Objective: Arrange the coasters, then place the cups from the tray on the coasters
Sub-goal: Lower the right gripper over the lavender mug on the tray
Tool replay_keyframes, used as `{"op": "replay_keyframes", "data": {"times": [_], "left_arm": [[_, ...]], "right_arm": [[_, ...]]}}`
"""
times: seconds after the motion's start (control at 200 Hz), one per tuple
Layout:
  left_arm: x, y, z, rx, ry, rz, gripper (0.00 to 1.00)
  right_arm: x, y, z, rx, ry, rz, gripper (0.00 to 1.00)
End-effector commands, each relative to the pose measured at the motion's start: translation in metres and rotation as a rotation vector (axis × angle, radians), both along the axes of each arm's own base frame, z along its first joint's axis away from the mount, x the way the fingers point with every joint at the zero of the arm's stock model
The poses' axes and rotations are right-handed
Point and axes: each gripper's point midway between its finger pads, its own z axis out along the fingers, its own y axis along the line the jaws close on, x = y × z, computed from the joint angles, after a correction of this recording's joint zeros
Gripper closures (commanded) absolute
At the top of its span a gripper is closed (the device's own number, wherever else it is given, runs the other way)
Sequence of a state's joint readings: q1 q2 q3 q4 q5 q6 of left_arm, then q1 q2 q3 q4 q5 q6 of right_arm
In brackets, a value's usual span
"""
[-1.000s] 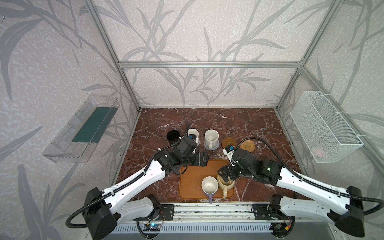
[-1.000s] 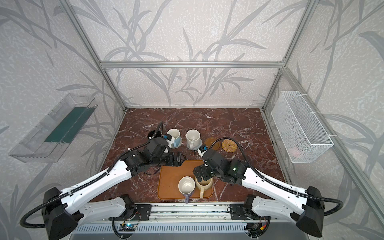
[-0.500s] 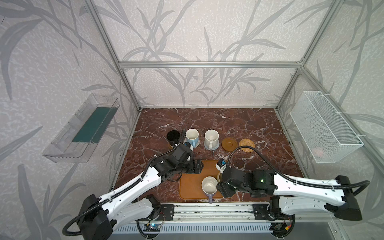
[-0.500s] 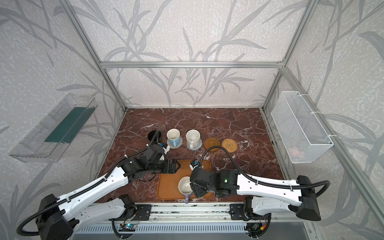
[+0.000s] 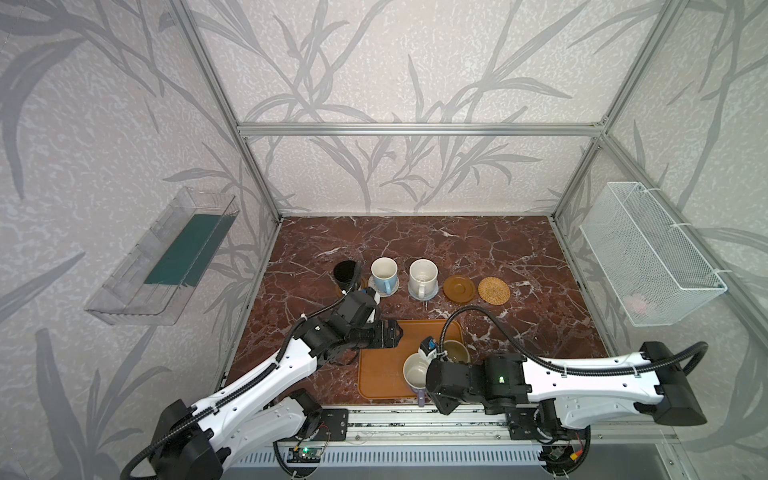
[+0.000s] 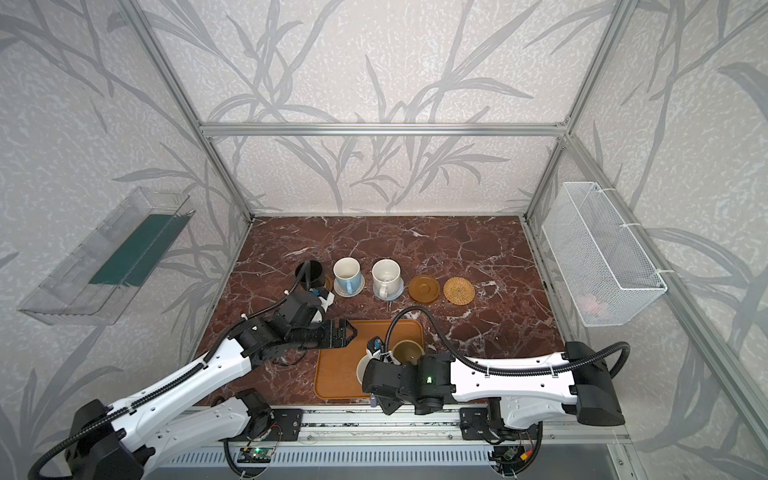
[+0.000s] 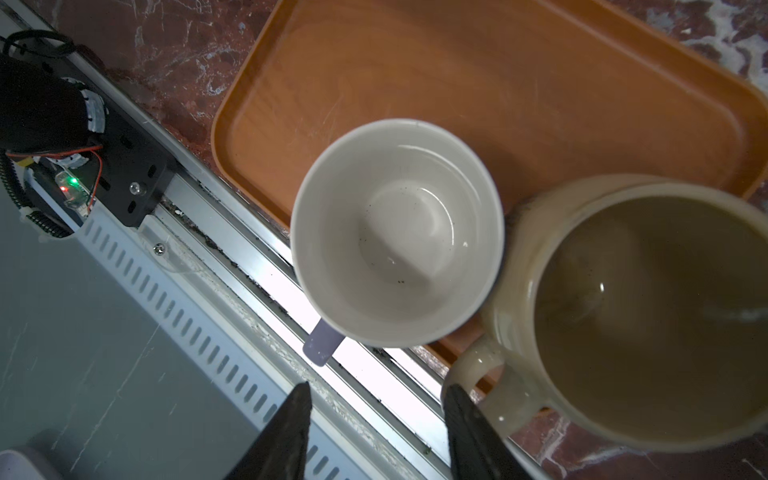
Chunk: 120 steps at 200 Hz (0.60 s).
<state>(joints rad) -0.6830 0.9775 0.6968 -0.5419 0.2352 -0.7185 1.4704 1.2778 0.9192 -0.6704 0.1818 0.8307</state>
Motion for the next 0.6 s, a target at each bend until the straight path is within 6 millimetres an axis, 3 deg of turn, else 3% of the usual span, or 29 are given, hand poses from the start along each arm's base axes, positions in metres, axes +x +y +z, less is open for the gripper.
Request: {"op": "replay_keyframes", "data": {"times": [0.0,0.32,0.595], "left_arm": [[-0.003,0.008,-0.003,0.001,0.014,0.019,0.04],[-0.004,0.015,-0.008,-0.004,0.025,0.04,0.04],[-0.003,0.019,-0.008,-0.01,0.022,0.06,0.04]], "right_arm": [[-0.006,0.015,0.003,0.034,0.015,0.0,0.49],[-0.005,0.027,-0.012,0.029,0.018,-0.02,0.51],[0.014,0.028,-0.022,-0.025,-0.046,-0.092,0.53]]}}
